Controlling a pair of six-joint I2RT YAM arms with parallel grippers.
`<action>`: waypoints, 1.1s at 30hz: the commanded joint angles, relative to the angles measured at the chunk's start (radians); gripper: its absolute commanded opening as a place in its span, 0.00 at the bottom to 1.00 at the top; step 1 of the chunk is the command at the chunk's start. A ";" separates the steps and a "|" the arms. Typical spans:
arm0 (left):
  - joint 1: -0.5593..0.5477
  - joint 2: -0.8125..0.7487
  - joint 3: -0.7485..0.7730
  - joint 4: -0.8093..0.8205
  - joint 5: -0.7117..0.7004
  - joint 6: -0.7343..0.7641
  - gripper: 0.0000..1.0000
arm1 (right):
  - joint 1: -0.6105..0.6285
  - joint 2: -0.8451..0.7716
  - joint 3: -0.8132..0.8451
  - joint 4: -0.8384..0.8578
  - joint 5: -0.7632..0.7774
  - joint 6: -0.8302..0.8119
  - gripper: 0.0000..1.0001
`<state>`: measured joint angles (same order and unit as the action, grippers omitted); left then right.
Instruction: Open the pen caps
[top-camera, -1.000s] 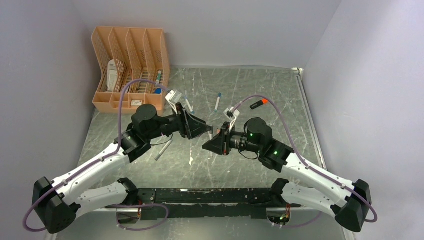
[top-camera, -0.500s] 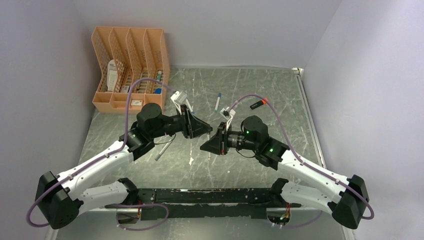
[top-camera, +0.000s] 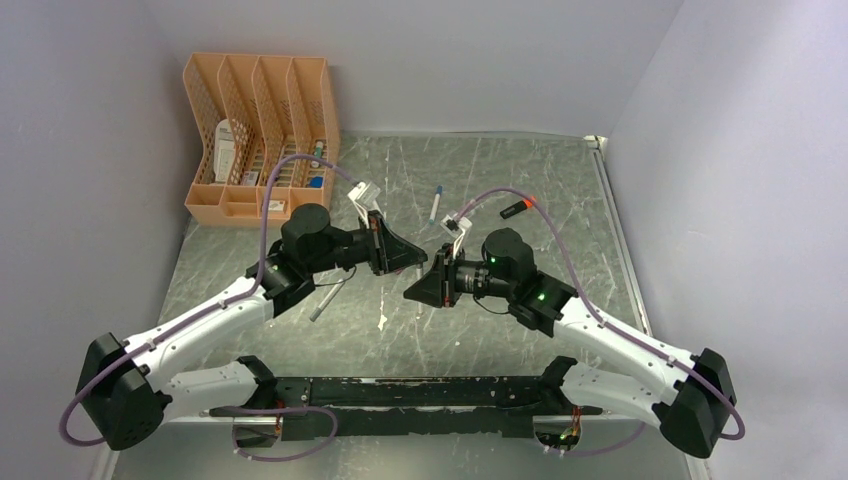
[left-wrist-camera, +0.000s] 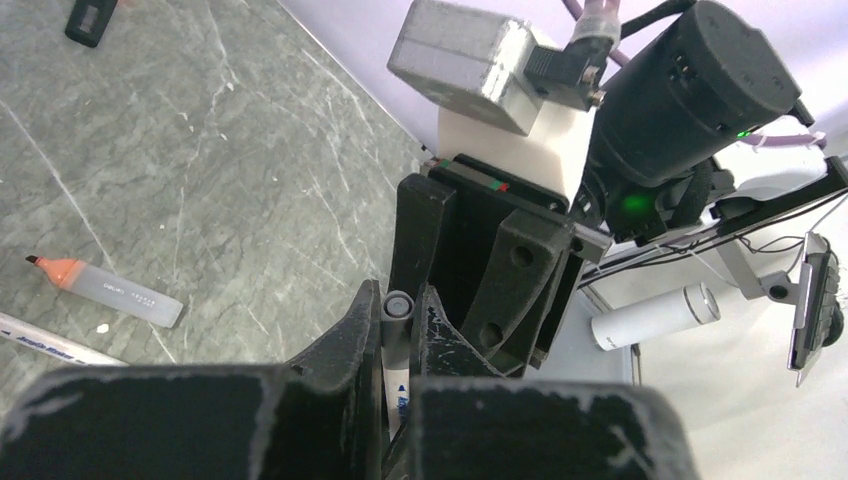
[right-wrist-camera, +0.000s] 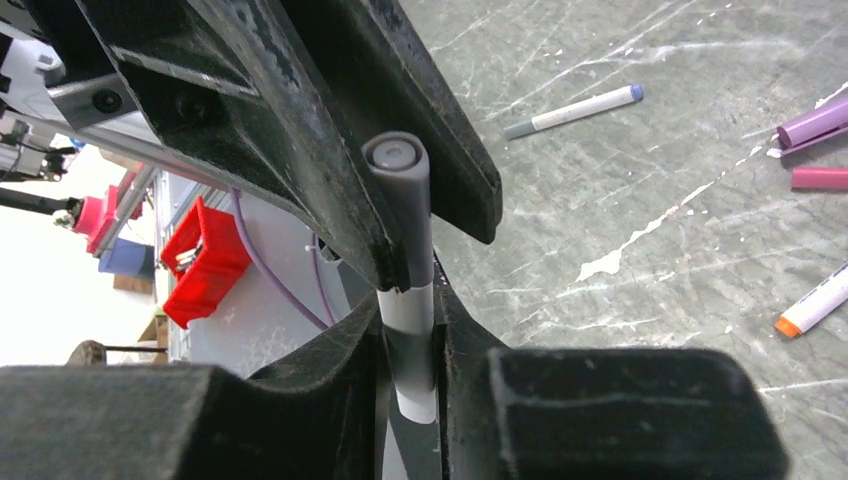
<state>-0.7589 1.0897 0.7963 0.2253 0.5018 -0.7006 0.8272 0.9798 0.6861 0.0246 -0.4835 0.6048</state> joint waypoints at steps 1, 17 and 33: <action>0.001 0.015 0.024 -0.025 -0.004 0.030 0.07 | -0.030 -0.028 0.054 -0.026 -0.033 -0.011 0.21; 0.003 0.043 0.027 0.008 -0.020 0.005 0.07 | -0.094 -0.067 0.033 -0.049 -0.084 -0.017 0.19; 0.016 0.104 0.036 0.140 -0.139 -0.050 0.07 | -0.088 -0.030 -0.041 -0.043 -0.095 0.040 0.00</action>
<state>-0.7532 1.1770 0.7994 0.2310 0.4862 -0.7376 0.7181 0.9371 0.6800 -0.0402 -0.5114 0.6125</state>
